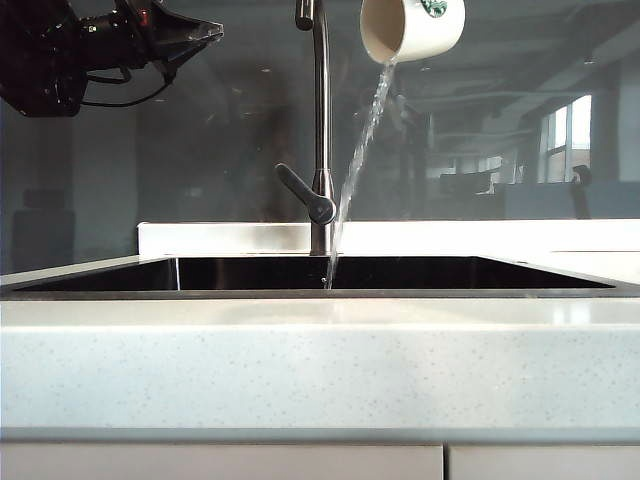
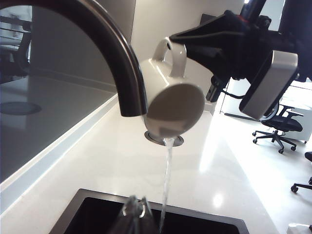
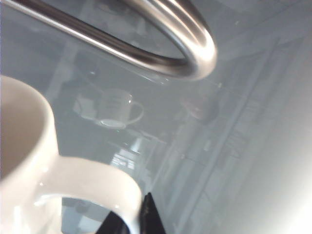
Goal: Pick up the mug next to the sink, go to the faucet to get some water, pour the water into the sink, and finally put the mug back to its place.
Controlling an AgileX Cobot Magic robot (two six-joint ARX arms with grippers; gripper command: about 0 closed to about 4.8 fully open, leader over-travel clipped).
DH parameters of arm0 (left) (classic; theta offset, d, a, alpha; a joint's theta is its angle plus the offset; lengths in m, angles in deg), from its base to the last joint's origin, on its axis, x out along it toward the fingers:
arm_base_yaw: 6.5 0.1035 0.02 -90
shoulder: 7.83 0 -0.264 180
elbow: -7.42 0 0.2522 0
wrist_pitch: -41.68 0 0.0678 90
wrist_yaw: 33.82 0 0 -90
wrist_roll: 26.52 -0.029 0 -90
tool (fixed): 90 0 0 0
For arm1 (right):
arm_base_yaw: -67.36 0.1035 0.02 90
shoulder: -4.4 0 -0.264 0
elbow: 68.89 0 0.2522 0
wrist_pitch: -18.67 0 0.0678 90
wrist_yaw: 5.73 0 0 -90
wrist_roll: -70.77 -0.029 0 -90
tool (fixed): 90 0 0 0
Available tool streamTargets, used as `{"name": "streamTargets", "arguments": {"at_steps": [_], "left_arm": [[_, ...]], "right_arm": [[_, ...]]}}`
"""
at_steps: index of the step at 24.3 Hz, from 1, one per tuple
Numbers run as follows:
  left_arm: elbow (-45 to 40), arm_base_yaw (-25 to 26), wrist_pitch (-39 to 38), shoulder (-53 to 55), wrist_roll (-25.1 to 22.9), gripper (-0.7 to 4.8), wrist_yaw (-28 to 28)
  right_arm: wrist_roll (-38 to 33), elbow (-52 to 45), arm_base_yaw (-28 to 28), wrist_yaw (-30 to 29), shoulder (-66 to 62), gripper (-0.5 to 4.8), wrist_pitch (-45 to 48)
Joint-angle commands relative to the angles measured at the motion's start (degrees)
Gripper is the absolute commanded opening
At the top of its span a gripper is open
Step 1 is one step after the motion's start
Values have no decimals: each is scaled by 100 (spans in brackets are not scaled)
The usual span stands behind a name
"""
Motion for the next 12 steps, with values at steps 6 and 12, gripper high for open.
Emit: {"name": "streamTargets", "arguments": {"at_steps": [6,12], "left_arm": [[11,2,13,-52,52,-2,22],[11,2,13,-52,136,-3,24]], "right_arm": [[247,83,46,-280,197,-6,1021],[22,81,46,-229,199,-6,859]]}}
